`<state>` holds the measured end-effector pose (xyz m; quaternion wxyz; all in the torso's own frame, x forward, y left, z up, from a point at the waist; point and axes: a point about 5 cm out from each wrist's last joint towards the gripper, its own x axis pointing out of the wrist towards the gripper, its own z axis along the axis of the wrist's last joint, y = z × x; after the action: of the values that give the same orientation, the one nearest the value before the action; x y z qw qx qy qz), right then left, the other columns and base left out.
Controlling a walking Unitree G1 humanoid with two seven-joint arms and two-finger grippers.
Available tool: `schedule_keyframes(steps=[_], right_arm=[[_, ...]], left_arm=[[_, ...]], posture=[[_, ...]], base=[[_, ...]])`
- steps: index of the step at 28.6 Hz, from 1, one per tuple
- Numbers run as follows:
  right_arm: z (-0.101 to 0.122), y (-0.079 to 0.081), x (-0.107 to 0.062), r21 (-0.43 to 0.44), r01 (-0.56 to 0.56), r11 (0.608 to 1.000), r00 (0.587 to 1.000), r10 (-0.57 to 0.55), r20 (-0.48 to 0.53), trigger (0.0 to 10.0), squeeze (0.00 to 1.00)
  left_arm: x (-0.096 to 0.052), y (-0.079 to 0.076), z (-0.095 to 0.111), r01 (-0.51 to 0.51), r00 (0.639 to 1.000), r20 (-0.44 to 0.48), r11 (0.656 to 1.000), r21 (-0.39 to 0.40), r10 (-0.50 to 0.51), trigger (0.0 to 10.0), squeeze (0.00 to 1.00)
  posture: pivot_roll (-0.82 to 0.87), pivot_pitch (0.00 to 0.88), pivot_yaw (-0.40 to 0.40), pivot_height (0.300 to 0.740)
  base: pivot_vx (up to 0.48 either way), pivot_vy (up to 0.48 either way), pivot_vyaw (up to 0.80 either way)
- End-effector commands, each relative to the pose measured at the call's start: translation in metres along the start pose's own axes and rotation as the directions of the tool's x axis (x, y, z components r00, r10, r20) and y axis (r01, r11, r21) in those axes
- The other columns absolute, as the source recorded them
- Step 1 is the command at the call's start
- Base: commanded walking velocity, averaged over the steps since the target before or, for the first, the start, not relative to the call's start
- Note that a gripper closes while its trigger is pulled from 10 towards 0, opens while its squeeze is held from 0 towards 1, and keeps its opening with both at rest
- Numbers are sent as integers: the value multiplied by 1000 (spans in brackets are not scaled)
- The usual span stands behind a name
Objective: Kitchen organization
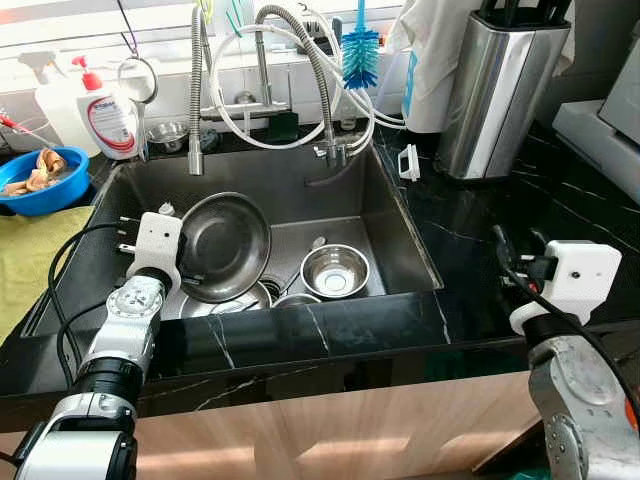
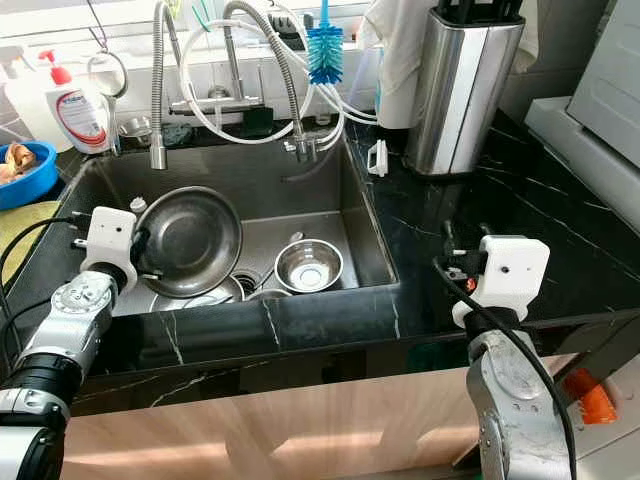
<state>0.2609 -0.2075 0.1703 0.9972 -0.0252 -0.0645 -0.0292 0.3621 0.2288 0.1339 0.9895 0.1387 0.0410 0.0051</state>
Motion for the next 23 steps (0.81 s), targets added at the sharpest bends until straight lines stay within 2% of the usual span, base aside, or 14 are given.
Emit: schedule_keyframes(steps=[1,15,23], right_arm=[[7,3,1,2,-8,1000,1000,8,24,10000,0],[5,5,3,-4,-26,1000,1000,26,7,10000,0],[4,5,4,2,-32,999,999,32,-7,10000,0]], left_arm=[[2,2,1,1,1000,-13,1000,6,-1,10000,1000],[3,1,1,18,1000,-17,1000,-4,-18,10000,1000],[6,-2,9,104,994,-14,991,-85,-106,10000,1000]], posture=[[-72,0,51,740],[-71,0,48,740],[-71,0,48,740]], base=[[0,0,0],[0,0,0],[0,0,0]])
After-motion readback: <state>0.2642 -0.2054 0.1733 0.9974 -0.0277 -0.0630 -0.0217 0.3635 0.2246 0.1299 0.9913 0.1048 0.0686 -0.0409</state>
